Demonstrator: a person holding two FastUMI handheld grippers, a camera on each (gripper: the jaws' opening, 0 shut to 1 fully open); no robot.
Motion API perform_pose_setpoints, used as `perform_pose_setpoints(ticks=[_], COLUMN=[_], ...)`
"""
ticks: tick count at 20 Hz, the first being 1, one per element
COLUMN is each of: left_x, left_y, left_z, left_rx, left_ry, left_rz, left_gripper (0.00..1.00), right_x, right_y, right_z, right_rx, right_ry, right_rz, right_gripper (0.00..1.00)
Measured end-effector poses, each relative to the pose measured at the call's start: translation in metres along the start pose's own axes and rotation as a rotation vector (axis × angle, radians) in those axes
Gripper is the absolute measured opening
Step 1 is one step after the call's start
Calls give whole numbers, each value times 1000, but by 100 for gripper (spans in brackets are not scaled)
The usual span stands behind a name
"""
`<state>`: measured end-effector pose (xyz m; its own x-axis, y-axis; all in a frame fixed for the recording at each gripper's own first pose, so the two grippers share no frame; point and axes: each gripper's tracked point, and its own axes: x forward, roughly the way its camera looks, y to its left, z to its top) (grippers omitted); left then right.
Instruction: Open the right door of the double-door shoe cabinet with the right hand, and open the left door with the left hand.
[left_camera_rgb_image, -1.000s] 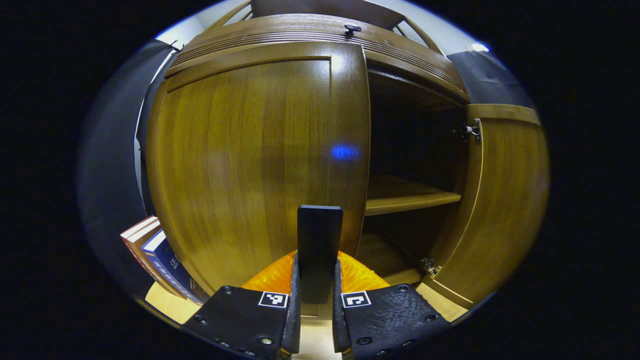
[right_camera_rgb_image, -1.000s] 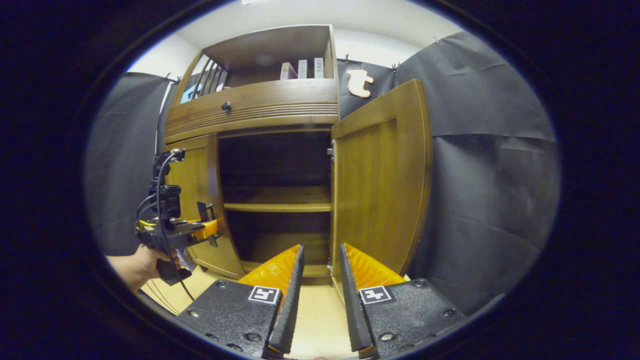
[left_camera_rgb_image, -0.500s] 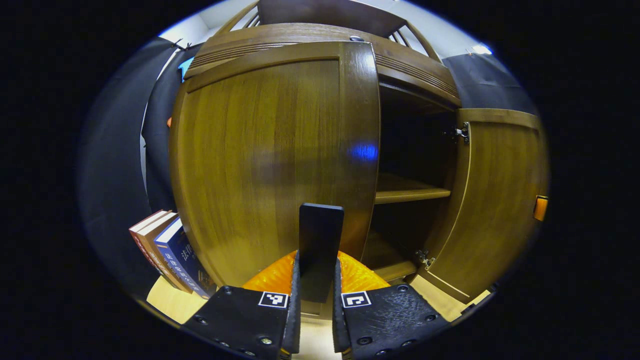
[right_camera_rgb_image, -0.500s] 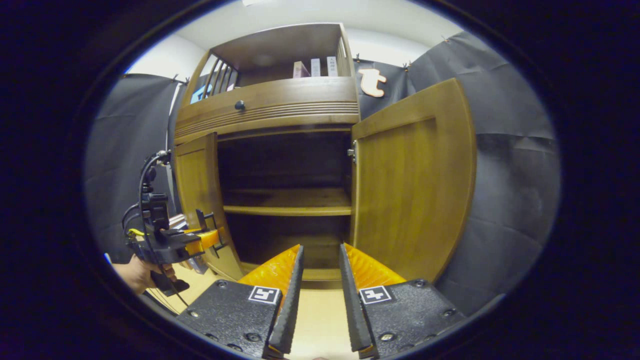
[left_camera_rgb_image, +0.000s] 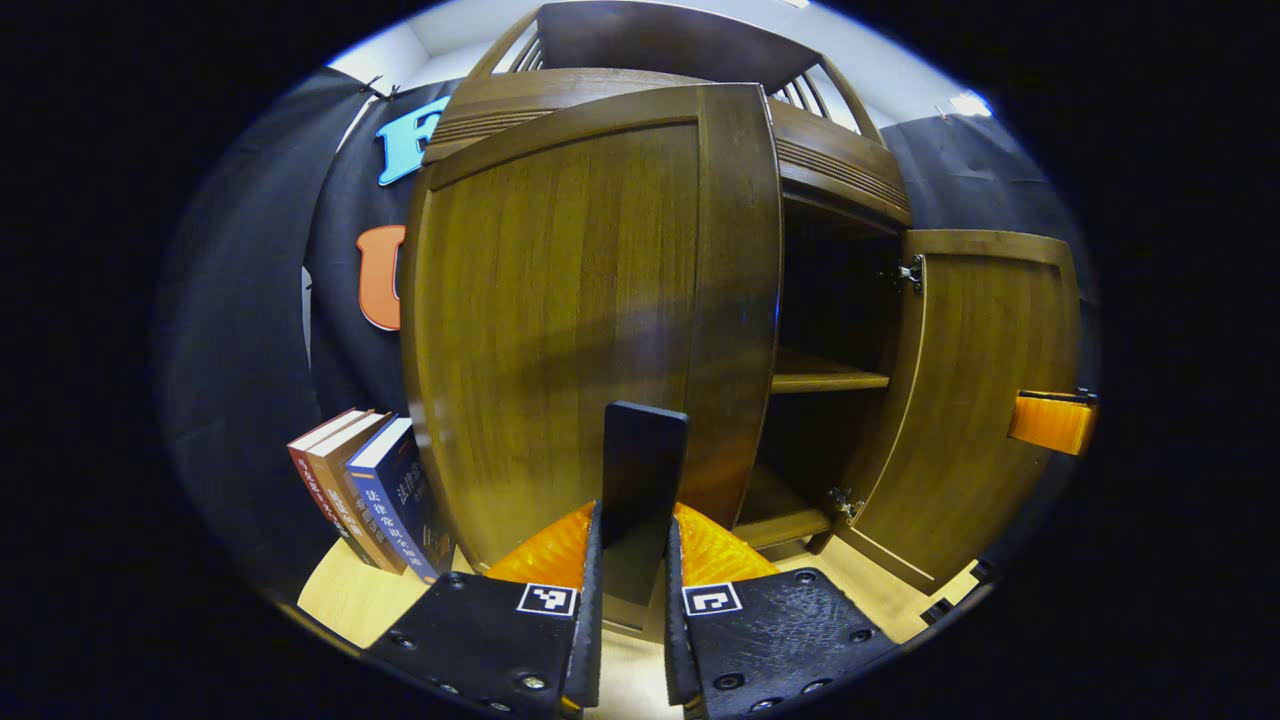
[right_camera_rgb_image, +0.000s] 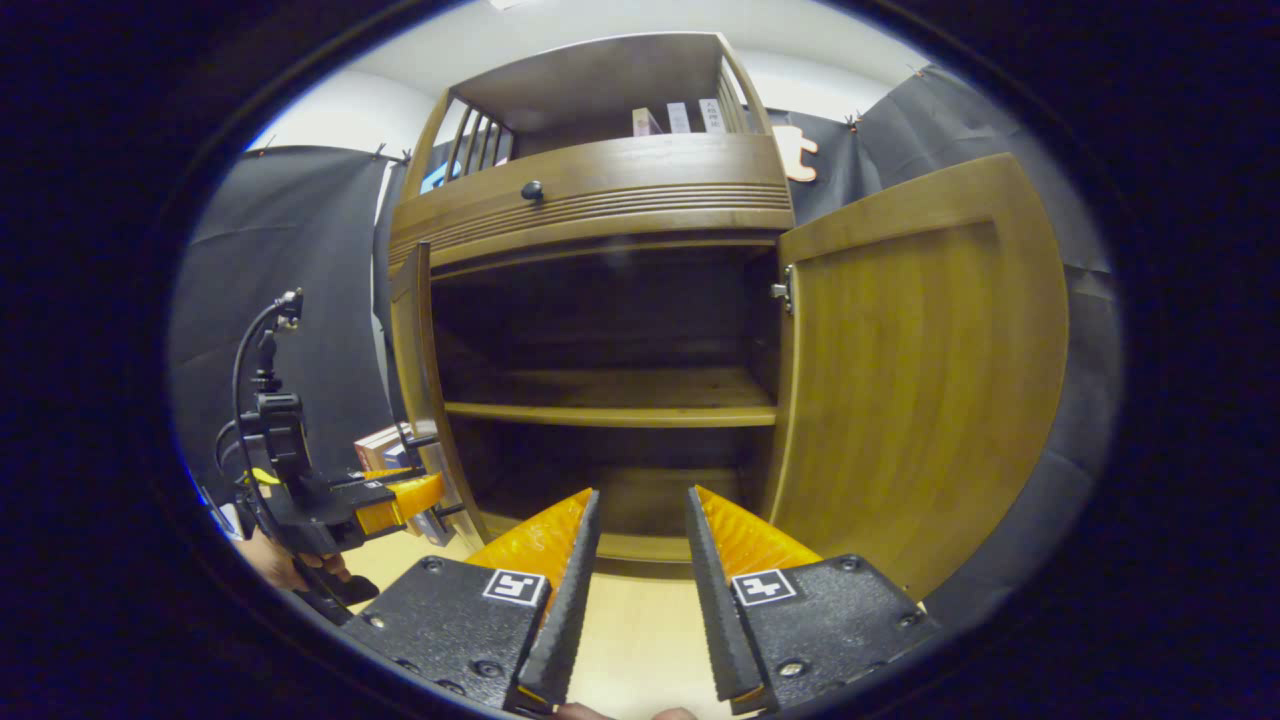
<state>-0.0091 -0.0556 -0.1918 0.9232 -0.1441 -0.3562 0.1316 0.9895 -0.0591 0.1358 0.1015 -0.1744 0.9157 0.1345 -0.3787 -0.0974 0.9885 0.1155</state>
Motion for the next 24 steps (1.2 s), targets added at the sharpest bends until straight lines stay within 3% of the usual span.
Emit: perform_pose_setpoints(ticks=[3, 7, 12, 24], left_x=[-13, -16, -36, -75], left_y=[8, 28, 53, 117], left_z=[-1, -5, -7, -22], left_rx=[18, 7, 53, 35], left_ry=[-15, -18, -59, -55], left_rz=[10, 34, 104, 262], left_gripper=[24, 24, 24, 23], right_x=[5, 12, 17, 36], right_y=[9, 16, 46, 72], right_z=[-2, 0, 7, 13], right_rx=[-4, -2, -4, -26], right_ry=[10, 13, -23, -42], right_rz=[9, 17, 135, 161], right_gripper=[67, 70, 69, 69])
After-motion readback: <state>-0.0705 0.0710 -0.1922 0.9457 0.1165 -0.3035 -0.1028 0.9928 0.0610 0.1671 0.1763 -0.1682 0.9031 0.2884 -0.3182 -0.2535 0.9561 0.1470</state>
